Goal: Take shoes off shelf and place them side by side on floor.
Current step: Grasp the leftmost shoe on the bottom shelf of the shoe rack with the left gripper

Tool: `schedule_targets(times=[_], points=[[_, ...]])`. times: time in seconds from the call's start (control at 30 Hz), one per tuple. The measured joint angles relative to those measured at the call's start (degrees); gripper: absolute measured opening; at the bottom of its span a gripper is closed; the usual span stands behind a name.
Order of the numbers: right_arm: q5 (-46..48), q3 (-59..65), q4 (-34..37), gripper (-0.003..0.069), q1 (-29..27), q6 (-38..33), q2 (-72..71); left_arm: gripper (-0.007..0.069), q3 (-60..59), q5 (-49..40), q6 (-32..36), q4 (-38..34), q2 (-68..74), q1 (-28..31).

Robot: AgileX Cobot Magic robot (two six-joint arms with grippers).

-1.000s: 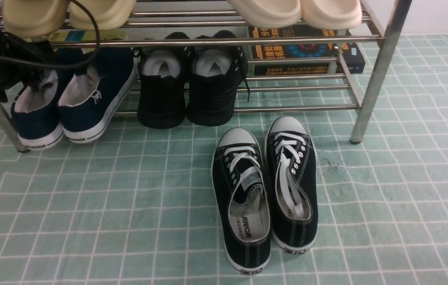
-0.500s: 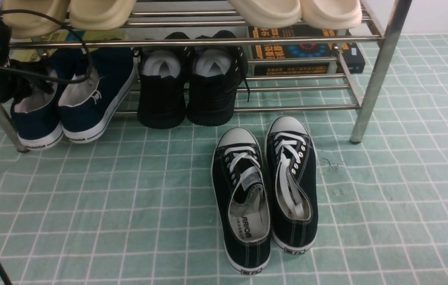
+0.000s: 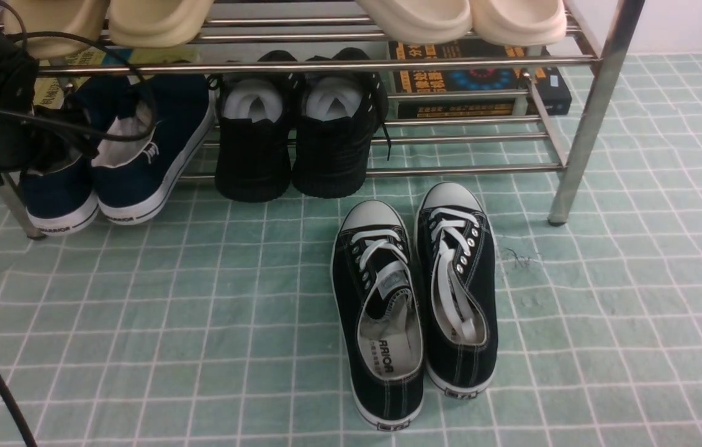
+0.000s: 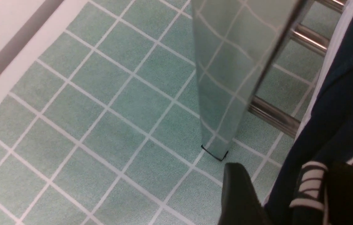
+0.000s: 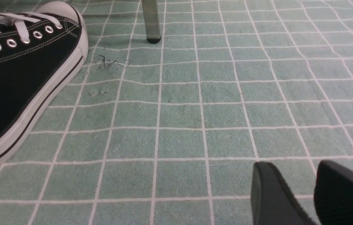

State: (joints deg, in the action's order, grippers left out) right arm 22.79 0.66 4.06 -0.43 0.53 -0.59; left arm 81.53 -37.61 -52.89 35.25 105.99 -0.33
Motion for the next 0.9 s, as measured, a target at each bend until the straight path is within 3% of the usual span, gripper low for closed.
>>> schedule_targets(times=[0.27, 0.47, 0.9], points=[[0.0, 0.0, 0.0, 0.0237, 0.0, 0.0, 0.0, 0.0355, 0.0, -0.2, 0.9, -0.6, -0.3, -0.1], [0.0, 0.0, 0.0, 0.0237, 0.0, 0.0, 0.0, 0.0355, 0.0, 0.2, 7.0, -0.6, -0.7, -0.1], [0.0, 0.0, 0.0, 0.0237, 0.0, 0.0, 0.0, 0.0400, 0.0, -1.7, 10.7, 1.2, -0.7, -1.8]])
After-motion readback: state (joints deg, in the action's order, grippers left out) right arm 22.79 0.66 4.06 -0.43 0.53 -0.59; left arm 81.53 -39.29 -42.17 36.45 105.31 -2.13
